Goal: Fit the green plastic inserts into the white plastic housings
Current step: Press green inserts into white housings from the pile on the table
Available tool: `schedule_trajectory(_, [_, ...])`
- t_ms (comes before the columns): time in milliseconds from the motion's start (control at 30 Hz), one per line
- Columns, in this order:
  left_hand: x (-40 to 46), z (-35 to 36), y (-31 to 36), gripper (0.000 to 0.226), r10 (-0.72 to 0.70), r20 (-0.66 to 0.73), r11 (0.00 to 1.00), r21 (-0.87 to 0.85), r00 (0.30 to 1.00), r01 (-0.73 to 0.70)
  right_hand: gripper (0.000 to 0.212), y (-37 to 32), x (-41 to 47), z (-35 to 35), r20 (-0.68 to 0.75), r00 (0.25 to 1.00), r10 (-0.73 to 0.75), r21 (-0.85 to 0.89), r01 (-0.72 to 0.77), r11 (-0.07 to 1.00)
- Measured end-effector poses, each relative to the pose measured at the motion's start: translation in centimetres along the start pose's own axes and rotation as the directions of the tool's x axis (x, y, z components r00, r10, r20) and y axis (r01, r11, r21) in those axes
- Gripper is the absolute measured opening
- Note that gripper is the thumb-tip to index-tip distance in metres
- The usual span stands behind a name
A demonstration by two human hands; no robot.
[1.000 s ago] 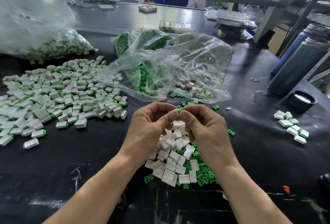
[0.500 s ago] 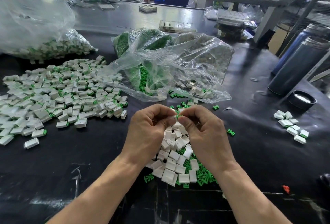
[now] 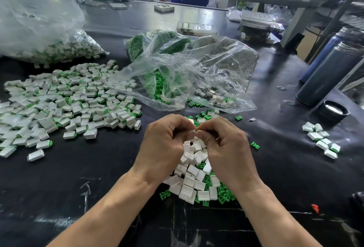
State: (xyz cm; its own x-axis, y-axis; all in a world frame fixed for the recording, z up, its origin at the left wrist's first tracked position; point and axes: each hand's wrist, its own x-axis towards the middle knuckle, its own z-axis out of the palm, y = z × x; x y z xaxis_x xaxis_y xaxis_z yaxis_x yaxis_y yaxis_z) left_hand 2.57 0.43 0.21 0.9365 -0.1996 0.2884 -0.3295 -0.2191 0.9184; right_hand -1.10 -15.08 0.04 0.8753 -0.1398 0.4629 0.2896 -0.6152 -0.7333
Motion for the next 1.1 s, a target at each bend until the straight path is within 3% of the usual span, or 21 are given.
schedule_trajectory(333, [-0.2,0.4,0.8,0.022,-0.067,-0.017,0.993,-0.097,0.998,0.065,0.018,0.3,0.0,0.3,0.027,0.974,0.226,0.358,-0.221,0.907])
schedule_trajectory(1100, [0.0,1.3,0.9,0.013,-0.091,-0.060,0.977,-0.200,0.994,0.077,0.017,0.1,0.5,-0.3,0.056,0.950,0.306,0.513,-0.290,0.808])
